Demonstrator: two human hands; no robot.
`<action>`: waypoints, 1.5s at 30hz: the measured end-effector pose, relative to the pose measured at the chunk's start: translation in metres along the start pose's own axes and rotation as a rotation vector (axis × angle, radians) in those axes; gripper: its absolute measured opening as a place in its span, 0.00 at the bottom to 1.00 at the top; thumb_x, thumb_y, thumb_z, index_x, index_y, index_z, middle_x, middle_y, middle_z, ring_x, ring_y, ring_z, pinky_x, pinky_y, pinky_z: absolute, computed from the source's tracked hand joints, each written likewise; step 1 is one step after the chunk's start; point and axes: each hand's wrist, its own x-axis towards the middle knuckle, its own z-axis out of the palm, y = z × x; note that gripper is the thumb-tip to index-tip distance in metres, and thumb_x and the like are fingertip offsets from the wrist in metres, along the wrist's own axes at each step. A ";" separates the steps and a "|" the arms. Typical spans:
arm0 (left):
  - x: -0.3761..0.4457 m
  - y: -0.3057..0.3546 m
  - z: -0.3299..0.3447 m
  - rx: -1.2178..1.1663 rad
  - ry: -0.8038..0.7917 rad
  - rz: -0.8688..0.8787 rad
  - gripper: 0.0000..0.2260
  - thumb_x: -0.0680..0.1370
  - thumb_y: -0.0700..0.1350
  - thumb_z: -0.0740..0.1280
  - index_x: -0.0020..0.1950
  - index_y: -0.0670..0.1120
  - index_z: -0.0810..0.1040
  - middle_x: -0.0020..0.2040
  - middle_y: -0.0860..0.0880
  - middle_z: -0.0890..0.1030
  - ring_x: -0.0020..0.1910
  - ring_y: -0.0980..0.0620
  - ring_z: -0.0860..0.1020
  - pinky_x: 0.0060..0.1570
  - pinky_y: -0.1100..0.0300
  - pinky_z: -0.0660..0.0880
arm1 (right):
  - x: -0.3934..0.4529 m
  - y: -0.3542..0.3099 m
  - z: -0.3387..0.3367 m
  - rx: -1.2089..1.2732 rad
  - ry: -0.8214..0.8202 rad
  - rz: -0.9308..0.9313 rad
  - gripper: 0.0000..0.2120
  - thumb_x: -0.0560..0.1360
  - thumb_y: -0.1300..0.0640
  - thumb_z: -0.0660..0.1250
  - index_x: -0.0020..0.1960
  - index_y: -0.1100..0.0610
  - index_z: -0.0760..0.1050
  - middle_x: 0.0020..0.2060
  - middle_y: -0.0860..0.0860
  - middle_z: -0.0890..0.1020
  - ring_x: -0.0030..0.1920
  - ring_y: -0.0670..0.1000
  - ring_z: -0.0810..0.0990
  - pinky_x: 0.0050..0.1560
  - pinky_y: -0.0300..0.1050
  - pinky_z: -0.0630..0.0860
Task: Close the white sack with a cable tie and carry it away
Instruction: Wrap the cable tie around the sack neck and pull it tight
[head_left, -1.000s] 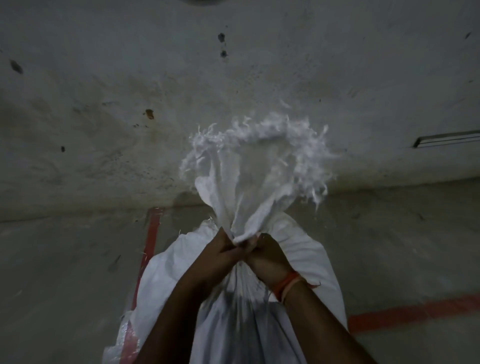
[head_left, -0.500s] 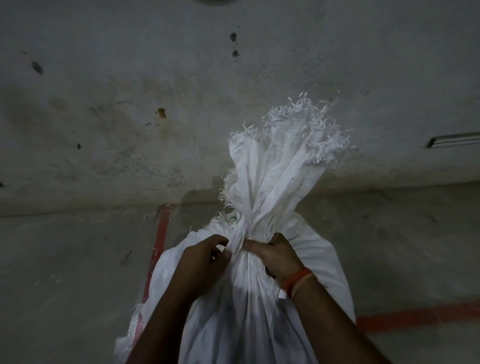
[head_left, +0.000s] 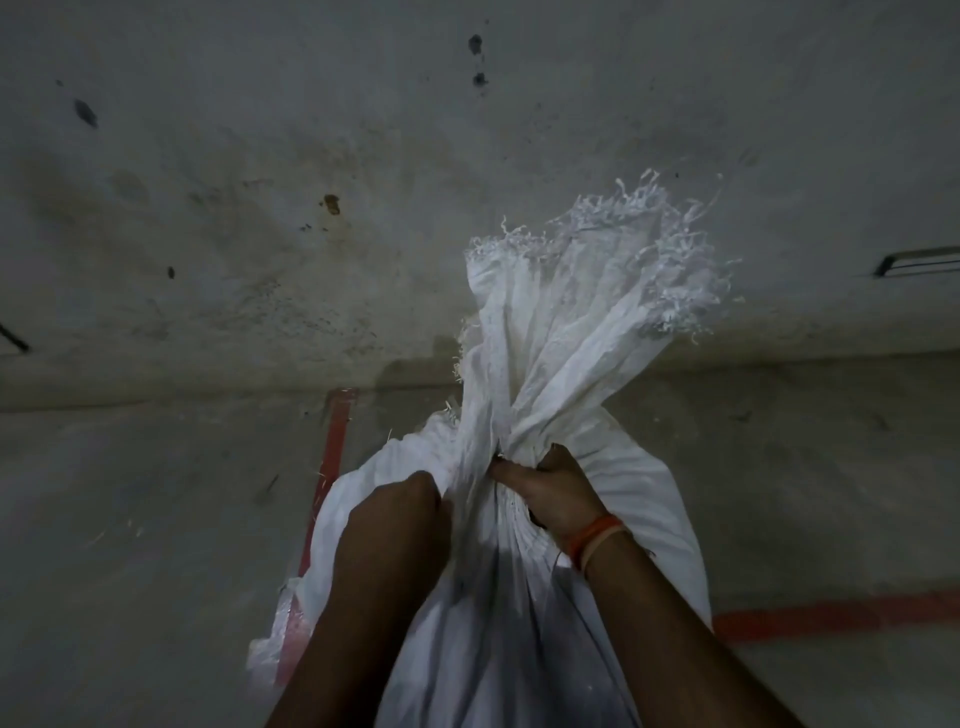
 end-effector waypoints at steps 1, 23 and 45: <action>-0.008 0.002 -0.002 0.012 -0.015 -0.028 0.10 0.82 0.52 0.58 0.51 0.51 0.76 0.40 0.56 0.76 0.38 0.58 0.73 0.31 0.69 0.59 | 0.000 0.000 0.000 0.000 -0.002 0.004 0.11 0.72 0.60 0.76 0.53 0.60 0.84 0.47 0.54 0.88 0.51 0.52 0.86 0.55 0.48 0.81; -0.024 0.001 0.000 -0.130 0.012 0.052 0.13 0.81 0.56 0.60 0.45 0.52 0.79 0.41 0.55 0.80 0.39 0.59 0.76 0.38 0.64 0.70 | -0.001 0.000 -0.004 -0.152 0.082 0.041 0.13 0.72 0.60 0.75 0.53 0.66 0.82 0.29 0.44 0.83 0.25 0.36 0.78 0.24 0.28 0.70; -0.020 0.030 0.035 -0.330 -0.065 0.244 0.11 0.81 0.53 0.60 0.48 0.49 0.79 0.46 0.48 0.80 0.46 0.49 0.79 0.42 0.60 0.69 | -0.104 0.007 -0.004 -0.803 0.259 -0.197 0.13 0.72 0.62 0.70 0.55 0.52 0.77 0.47 0.46 0.84 0.47 0.44 0.82 0.48 0.33 0.77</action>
